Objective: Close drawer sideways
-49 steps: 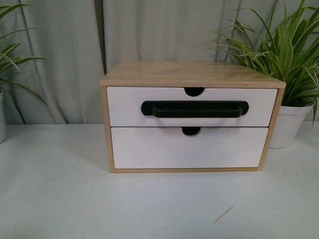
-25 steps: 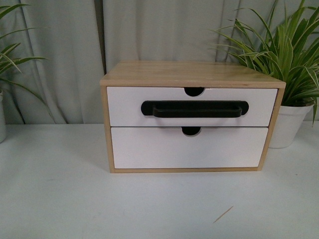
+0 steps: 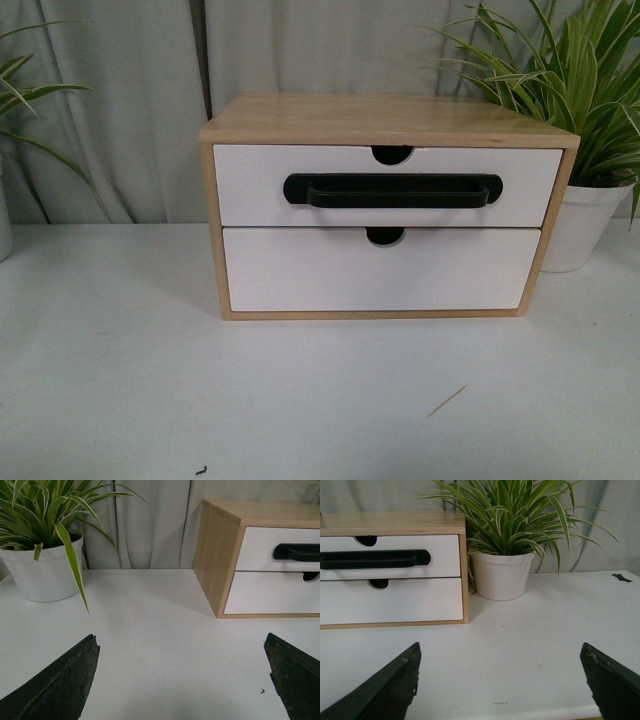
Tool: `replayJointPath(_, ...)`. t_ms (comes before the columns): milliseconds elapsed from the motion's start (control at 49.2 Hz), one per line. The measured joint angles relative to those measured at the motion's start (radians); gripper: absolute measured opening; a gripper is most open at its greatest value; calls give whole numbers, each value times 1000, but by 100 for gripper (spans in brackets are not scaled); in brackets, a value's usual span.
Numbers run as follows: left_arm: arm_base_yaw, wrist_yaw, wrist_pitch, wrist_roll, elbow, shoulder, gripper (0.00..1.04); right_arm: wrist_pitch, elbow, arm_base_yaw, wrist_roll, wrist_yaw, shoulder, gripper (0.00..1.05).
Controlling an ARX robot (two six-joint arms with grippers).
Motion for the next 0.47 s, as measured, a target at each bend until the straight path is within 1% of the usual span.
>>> replayJointPath(20, 0, 0, 0, 0, 0, 0, 99, 0, 0, 0, 1, 0, 0, 98)
replayJointPath(81, 0, 0, 0, 0, 0, 0, 99, 0, 0, 0, 2, 0, 0, 95)
replayJointPath(467, 0, 0, 0, 0, 0, 0, 99, 0, 0, 0, 2, 0, 0, 96)
